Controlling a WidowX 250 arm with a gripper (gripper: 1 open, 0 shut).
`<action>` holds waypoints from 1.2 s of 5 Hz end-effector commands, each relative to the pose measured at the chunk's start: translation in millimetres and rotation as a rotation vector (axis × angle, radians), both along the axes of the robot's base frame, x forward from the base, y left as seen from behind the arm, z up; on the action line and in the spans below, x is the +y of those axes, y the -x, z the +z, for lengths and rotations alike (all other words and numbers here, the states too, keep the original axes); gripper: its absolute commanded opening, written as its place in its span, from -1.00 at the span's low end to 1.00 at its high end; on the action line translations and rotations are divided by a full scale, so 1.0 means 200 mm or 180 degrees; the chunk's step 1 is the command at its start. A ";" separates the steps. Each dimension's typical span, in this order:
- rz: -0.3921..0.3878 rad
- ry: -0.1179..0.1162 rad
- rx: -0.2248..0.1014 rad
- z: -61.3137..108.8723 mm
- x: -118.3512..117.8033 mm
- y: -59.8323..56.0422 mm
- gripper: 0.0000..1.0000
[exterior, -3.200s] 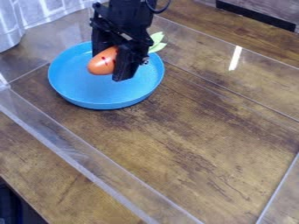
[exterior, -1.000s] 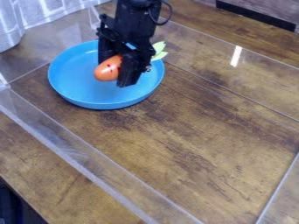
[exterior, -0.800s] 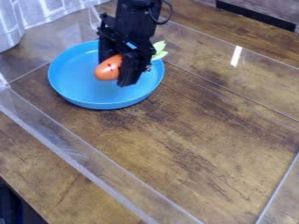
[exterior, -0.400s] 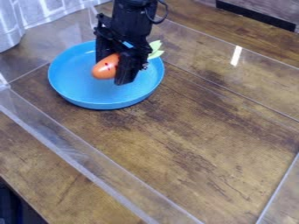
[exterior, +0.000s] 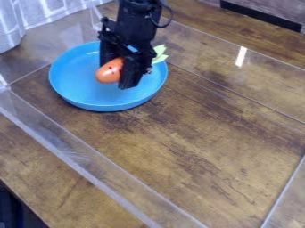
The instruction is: Put the carrot in the blue tray
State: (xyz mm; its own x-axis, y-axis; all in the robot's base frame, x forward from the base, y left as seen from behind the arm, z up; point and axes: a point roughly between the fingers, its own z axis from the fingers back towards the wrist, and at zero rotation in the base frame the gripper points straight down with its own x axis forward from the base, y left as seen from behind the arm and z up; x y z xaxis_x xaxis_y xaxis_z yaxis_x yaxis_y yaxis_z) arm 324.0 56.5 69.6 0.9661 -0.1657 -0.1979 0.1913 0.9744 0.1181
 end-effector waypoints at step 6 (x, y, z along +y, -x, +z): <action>0.0426 0.0083 -0.0493 0.27 0.14 -0.12 1.00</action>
